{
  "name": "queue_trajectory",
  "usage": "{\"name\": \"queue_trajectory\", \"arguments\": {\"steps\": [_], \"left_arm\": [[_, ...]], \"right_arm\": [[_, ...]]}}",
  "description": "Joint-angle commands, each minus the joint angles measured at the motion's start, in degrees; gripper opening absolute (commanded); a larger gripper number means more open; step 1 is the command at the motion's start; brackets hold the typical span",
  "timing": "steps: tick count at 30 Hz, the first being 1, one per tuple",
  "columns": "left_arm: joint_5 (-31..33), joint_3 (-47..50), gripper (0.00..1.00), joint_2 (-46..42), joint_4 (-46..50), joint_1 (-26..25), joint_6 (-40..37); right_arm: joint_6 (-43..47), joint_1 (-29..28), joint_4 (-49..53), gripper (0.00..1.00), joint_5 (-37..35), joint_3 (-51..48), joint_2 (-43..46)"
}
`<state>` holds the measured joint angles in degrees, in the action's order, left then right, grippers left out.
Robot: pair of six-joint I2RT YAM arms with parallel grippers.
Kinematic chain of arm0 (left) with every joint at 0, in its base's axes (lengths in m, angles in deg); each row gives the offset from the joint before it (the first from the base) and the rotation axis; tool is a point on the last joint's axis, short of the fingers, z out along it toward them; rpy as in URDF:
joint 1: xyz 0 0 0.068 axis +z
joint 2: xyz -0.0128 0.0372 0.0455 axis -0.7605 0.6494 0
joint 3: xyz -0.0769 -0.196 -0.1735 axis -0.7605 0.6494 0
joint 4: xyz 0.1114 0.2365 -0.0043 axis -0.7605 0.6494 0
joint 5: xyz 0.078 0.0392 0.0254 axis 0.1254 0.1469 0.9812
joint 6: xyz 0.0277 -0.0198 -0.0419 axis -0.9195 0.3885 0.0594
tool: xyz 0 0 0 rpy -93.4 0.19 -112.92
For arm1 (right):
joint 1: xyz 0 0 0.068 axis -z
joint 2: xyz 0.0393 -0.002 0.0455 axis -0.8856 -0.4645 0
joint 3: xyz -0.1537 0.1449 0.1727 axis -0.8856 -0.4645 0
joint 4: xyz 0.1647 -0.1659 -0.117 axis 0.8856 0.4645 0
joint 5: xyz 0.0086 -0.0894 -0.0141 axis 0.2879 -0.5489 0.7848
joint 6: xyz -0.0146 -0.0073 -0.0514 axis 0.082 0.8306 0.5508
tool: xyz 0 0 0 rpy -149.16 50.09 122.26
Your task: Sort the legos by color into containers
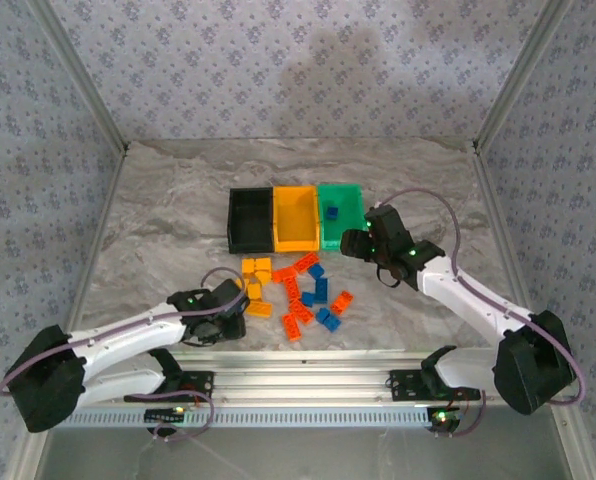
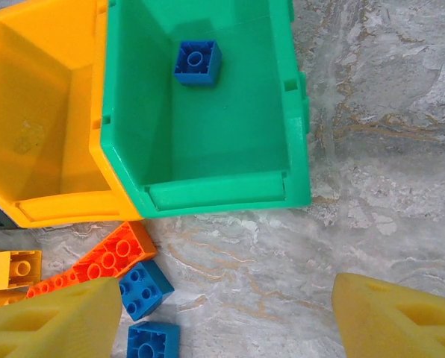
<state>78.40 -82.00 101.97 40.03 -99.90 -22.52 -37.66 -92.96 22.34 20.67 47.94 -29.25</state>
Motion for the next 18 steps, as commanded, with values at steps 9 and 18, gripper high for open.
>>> {"name": "queue_trajectory", "arguments": {"steps": [9, 18], "left_arm": [[-0.13, -11.04, 0.3, -2.97, 0.59, -1.77, -2.97], [-3.45, -46.89, 0.27, 27.84, -8.62, 0.79, -16.92]], "right_arm": [[-2.82, 1.19, 2.48, 0.76, -1.1, -2.18, 3.71], [-4.66, 2.43, 6.47, 0.76, -2.68, -6.02, 8.68]]}}
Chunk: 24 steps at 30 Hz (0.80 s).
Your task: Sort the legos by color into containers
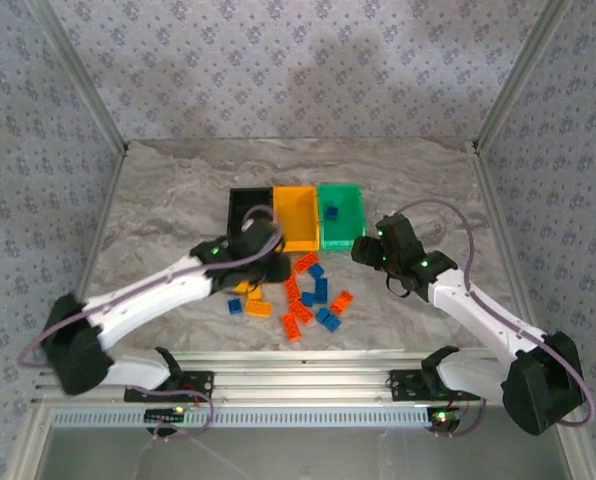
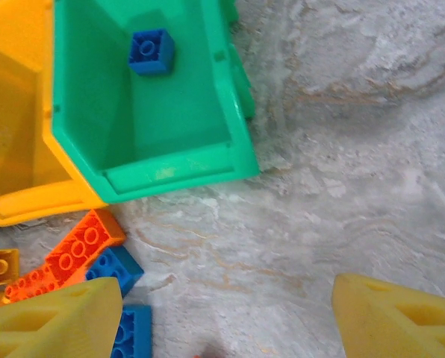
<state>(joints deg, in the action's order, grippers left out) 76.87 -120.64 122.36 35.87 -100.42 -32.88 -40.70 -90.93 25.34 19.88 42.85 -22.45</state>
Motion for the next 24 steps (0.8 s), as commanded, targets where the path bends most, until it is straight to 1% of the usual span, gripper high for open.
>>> {"name": "queue_trajectory", "arguments": {"steps": [1, 5, 10, 12, 14, 16, 21, 23, 24], "left_arm": [[-3.06, -13.45, 0.27, 11.83, -4.75, 1.91, -7.79], [-5.2, -34.48, 0.27, 27.7, -2.55, 3.35, -11.8], [-7.15, -54.96, 0.27, 43.23, 3.39, 4.64, -12.9], [-7.0, -60.58, 0.27, 47.78, 6.09, 4.76, -13.35], [-6.75, -64.33, 0.27, 51.18, 8.35, 4.92, -13.21], [-6.58, -65.95, 0.28, 53.13, 9.1, 5.06, -12.85], [-6.12, -66.29, 0.33, 54.86, 8.93, 5.07, -12.46], [-6.53, -66.48, 0.37, 55.7, 9.24, 5.12, -12.25], [-6.54, -66.48, 0.41, 55.98, 9.46, 5.12, -12.23]], "right_arm": [[-1.72, 0.47, 4.23, 0.76, -2.09, -1.26, 2.56], [-1.83, 0.82, 7.09, 0.76, -2.45, -2.52, 5.62], [-1.92, 1.52, 9.89, 0.76, -2.91, -3.93, 9.9], [-1.9, 1.85, 10.69, 0.76, -2.8, -4.1, 10.94], [-1.9, 2.14, 11.14, 0.76, -2.58, -4.23, 11.68], [-1.9, 2.27, 11.25, 0.76, -2.33, -4.17, 12.04], [-2.07, 2.54, 11.23, 0.76, -1.83, -4.09, 12.23], [-2.33, 2.62, 11.33, 0.76, -1.65, -4.01, 12.43], [-2.46, 2.59, 11.34, 0.76, -1.51, -4.1, 12.61]]}}
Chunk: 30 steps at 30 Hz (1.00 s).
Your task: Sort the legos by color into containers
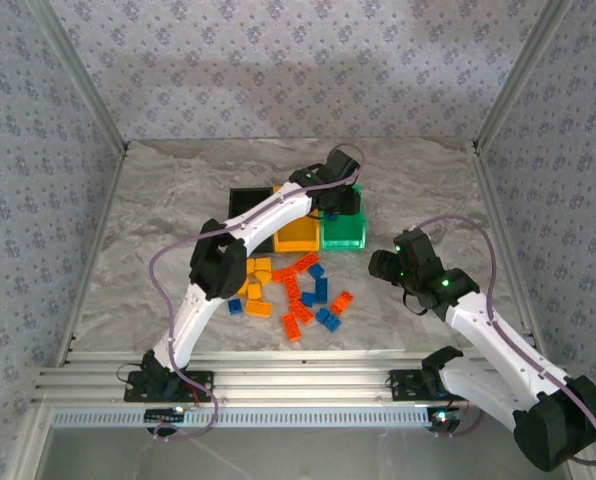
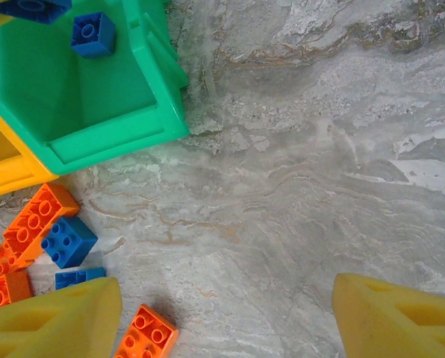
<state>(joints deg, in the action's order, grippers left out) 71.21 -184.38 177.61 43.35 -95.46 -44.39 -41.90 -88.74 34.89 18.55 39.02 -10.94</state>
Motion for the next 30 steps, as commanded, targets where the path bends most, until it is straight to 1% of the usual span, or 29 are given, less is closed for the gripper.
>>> {"name": "queue_trajectory", "arguments": {"steps": [1, 3, 5, 8, 10, 11, 13, 14, 17, 18, 19, 20, 22, 25, 27, 30], "left_arm": [[-0.83, -2.71, 0.47, 0.88, 2.09, 0.12, -0.71], [-0.83, -2.69, 0.59, 0.79, 2.15, 0.16, -0.65], [-0.92, -2.91, 0.68, 0.11, 1.79, 0.16, -0.53], [-1.05, -3.46, 0.78, -1.58, 1.34, 0.16, -0.61], [-1.04, -3.34, 0.83, -3.48, 1.26, 0.16, -0.62], [-1.05, -2.66, 0.89, -4.69, 0.97, 0.15, -0.62], [-1.47, 0.61, 0.94, -8.55, -0.52, -0.06, -0.46], [-1.7, 3.79, 0.99, -11.27, -3.13, -0.17, -0.24], [-1.77, 16.17, 1.0, -21.71, -10.61, -0.86, 0.41], [-1.54, 22.06, 0.99, -25.81, -12.9, -1.26, 0.84], [-1.44, 25.79, 1.0, -29.29, -14.42, -1.5, 1.03], [-0.98, 30.14, 1.0, -33.2, -15.96, -1.89, 1.19], [0.61, 38.92, 1.0, -40.88, -17.86, -2.56, 1.36], [3.06, 51.74, 1.0, -52.37, -19.4, -3.34, 2.4], [4.39, 61.81, 1.0, -60.31, -20.05, -3.42, 3.78], [7.33, 73.47, 1.0, -71.26, -18.78, -3.35, 5.24]], "right_arm": [[-1.23, 0.48, 1.83, 0.76, -0.02, -0.25, 1.23], [-1.48, 0.49, 2.16, 0.77, 0.1, -0.27, 1.65], [-1.73, 0.62, 2.4, 0.77, 0.2, -0.21, 2.16], [-1.8, 0.62, 2.35, 0.78, 0.39, 0.19, 3.03], [-1.84, 0.62, 4.24, 0.78, 0.56, 0.66, 3.57], [-1.89, 0.62, 4.55, 0.79, 0.65, 0.88, 3.86], [-1.84, 0.6, 4.78, 0.79, 1.11, 1.14, 4.24], [-1.84, 0.6, 4.52, 0.8, 1.04, 1.29, 4.3], [-2.16, 0.53, 2.92, 0.8, 0.92, 1.01, 4.25], [-2.51, 0.43, 1.46, 0.82, 1.66, 0.67, 4.19], [-2.83, 0.32, 0.46, 0.88, 2.31, 0.27, 3.95], [-3.2, 0.12, -0.68, 0.9, 2.88, -0.1, 3.54], [-3.64, -0.72, -2.4, 0.9, 3.67, -0.59, 2.46], [-4.16, -3.67, -3.92, 0.9, 3.35, -0.57, -0.26], [-4.53, -6.9, -5.02, 0.9, 2.57, -0.46, -2.69], [-4.83, -11.96, -5.91, 0.9, 1.14, 0.52, -7.34]]}}
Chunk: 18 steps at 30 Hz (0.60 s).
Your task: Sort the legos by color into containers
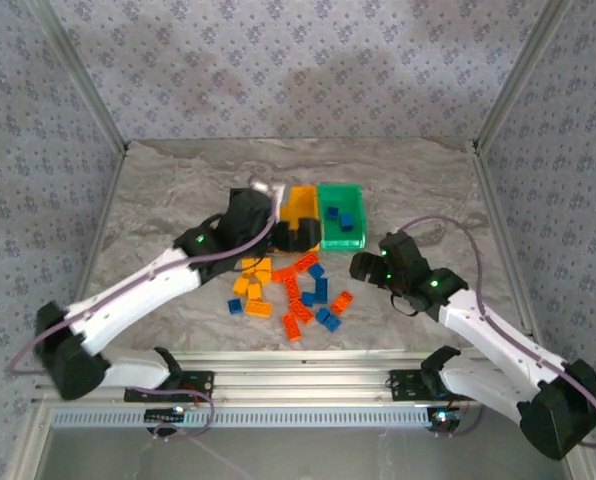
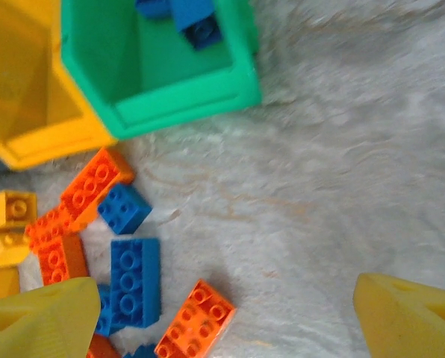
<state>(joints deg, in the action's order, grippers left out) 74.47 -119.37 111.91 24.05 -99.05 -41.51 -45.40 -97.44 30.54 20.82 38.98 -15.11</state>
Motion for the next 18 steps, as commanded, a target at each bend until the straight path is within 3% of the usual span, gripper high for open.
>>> {"name": "queue_trajectory", "arguments": {"steps": [1, 9, 12, 18], "left_arm": [[4.98, 11.44, 0.99, -8.6, 1.54, 0.28, 2.87], [9.1, 29.62, 1.0, -29.79, 6.32, 1.05, 8.97], [10.99, 32.01, 1.0, -33.85, 8.52, 1.18, 10.19], [11.23, 35.0, 1.0, -36.64, 9.4, 1.63, 12.28]], "right_arm": [[-1.45, -5.04, -1.68, 0.89, -1.63, 1.0, -4.68], [-0.89, -13.59, -4.02, 0.84, -4.72, 6.94, -18.62], [-1.45, -14.53, -2.65, 0.8, -6.69, 10.43, -22.91], [-13.25, -14.65, 5.68, 0.68, -11.93, 10.47, -23.97]]}}
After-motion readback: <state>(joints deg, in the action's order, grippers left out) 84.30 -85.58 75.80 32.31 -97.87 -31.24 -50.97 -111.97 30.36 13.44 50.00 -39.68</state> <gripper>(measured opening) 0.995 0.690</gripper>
